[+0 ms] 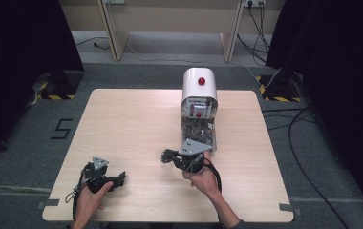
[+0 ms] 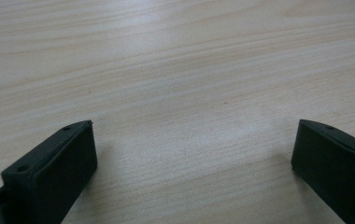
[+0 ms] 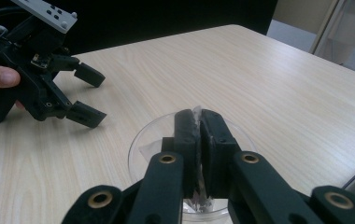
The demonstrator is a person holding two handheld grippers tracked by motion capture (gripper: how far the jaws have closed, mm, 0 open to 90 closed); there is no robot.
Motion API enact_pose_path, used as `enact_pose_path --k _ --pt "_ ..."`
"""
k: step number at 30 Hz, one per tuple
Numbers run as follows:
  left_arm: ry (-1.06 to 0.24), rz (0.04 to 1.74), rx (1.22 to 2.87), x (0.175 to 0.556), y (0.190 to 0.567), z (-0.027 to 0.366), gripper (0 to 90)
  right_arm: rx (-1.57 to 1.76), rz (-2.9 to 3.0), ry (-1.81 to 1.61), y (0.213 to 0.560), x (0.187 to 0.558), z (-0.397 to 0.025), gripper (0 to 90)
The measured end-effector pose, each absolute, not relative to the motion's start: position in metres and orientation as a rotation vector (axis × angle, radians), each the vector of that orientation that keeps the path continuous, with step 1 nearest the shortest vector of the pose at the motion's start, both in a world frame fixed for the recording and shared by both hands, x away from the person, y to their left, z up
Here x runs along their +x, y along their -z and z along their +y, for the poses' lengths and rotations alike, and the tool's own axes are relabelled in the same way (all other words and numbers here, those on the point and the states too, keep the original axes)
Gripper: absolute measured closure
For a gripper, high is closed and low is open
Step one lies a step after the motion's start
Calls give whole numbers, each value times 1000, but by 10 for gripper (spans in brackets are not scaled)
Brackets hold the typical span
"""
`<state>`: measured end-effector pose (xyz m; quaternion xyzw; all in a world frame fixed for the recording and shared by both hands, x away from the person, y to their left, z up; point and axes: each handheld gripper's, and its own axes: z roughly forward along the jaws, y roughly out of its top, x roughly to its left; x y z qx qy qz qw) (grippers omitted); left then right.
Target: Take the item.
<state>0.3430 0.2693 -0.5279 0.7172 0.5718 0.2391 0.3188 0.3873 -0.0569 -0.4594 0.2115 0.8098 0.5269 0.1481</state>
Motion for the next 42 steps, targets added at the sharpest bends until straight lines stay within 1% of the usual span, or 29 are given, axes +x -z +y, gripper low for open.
enact_pose_path --k 1,15,24,29,30,31,32,33,35,36,37,42 --pt "-629 1504 1886 343 528 269 0 611 2332 -1522 460 387 -57 834" --pt "-629 1503 1888 343 528 269 0 619 2292 -1549 450 386 -63 773" --pt "-629 1504 1886 343 528 269 0 652 2275 -1544 448 386 -68 695" --pt "-630 1504 1885 343 528 269 0 678 2262 -1537 444 386 -76 597" --pt "-630 1504 1885 343 528 269 0 678 2262 -1537 444 386 -76 597" --pt "-630 1503 1886 343 528 269 0 689 2258 -1532 442 386 -79 554" --pt "-630 1503 1886 343 528 269 0 689 2258 -1532 442 386 -79 554" --pt "-630 1503 1886 343 528 269 0 714 2254 -1531 442 386 -82 506" --pt "-630 1502 1887 343 528 269 0 734 2248 -1526 442 387 -85 474" --pt "-630 1502 1887 343 528 269 0 734 2248 -1526 442 387 -85 474" --pt "-631 1502 1887 343 528 269 0 757 2248 -1514 443 387 -88 443" --pt "-630 1502 1886 343 528 269 0 800 2248 -1502 445 387 -95 404"
